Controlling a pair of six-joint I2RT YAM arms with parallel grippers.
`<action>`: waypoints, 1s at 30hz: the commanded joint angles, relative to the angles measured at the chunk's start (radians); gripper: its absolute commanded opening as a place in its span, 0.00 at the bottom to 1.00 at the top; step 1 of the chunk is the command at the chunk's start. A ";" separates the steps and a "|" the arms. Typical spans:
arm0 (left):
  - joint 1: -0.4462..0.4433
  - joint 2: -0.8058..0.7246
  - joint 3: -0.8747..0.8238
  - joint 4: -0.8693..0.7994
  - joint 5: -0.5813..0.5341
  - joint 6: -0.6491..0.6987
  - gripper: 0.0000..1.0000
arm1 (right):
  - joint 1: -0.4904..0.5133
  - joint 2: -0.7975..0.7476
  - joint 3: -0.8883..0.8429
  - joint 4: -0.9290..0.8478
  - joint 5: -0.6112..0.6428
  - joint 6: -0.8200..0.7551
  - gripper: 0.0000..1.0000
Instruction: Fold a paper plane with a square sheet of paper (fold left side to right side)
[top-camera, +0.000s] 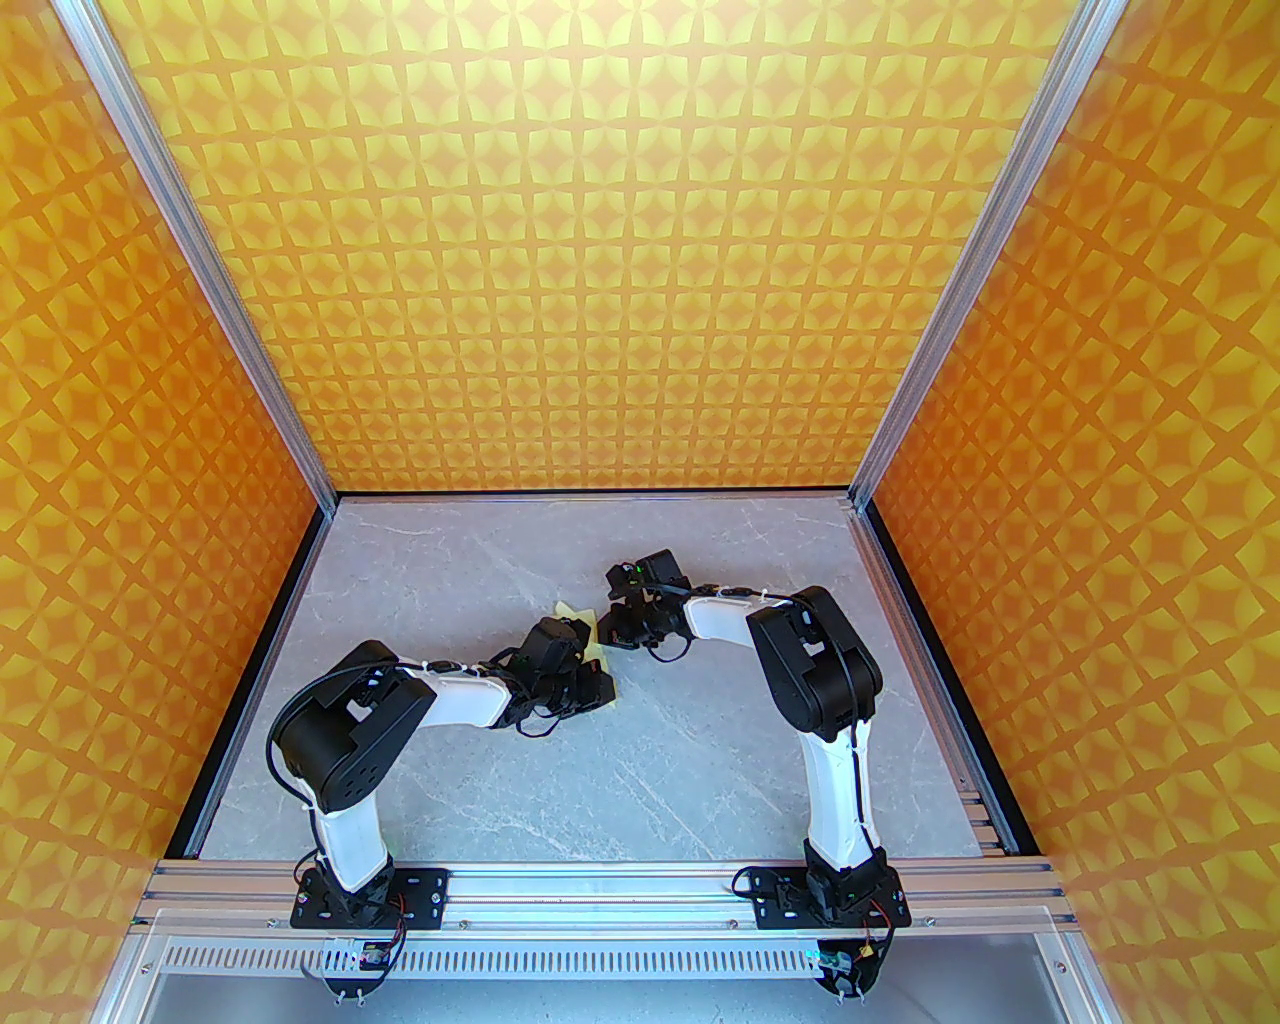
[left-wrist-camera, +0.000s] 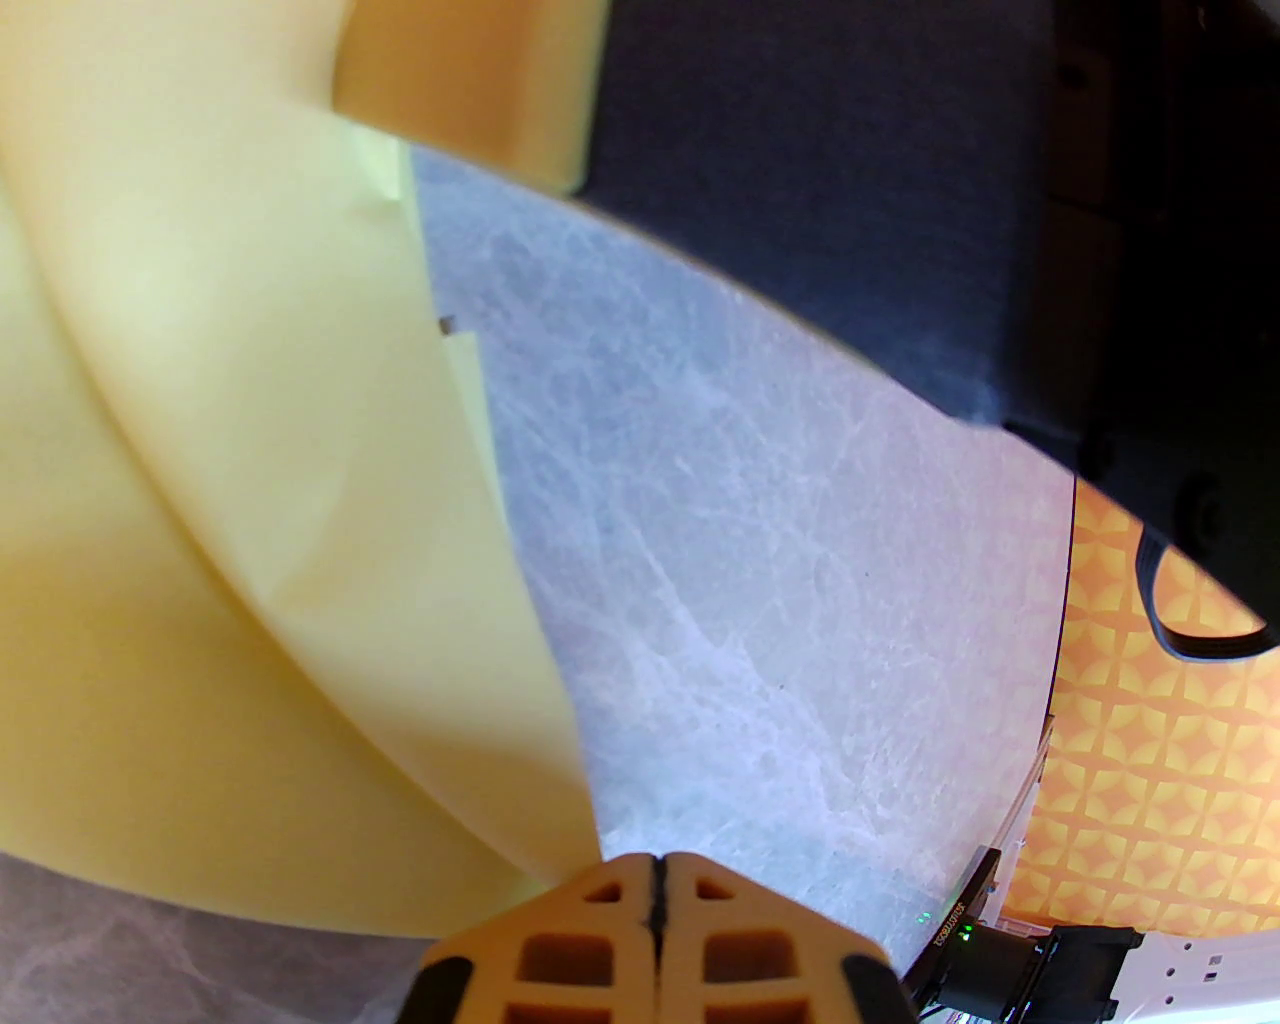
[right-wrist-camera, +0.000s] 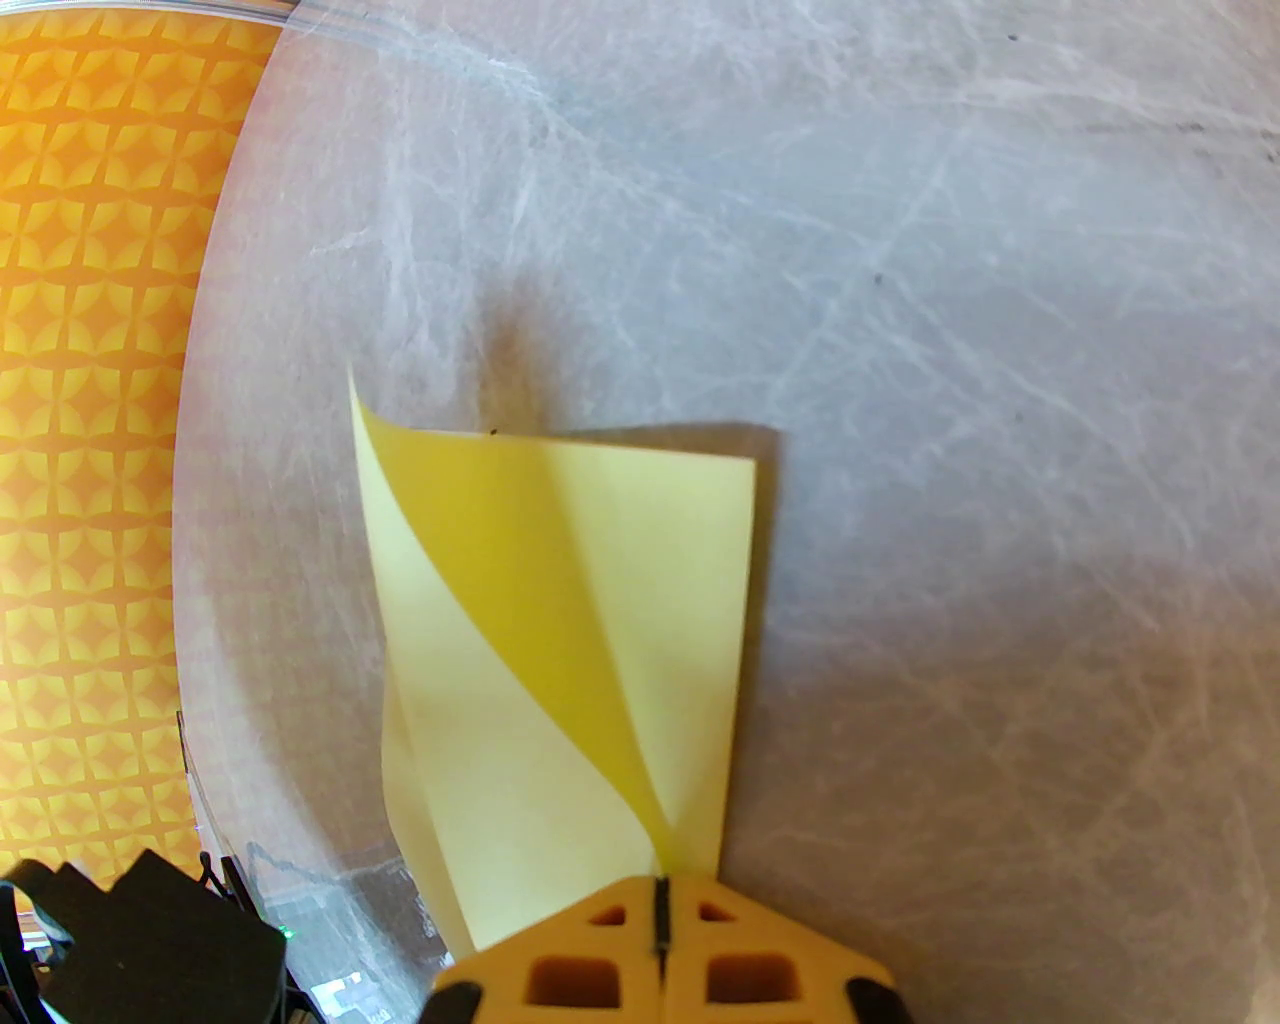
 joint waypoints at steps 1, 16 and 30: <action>-0.002 0.023 0.019 0.012 0.013 0.008 0.00 | 0.005 0.031 -0.001 -0.021 0.024 -0.012 0.00; -0.002 0.038 0.013 -0.018 0.007 -0.006 0.00 | 0.006 0.029 -0.003 -0.019 0.022 -0.012 0.00; 0.062 -0.035 0.071 -0.053 0.010 0.024 0.00 | 0.006 0.030 -0.006 -0.018 0.023 -0.011 0.00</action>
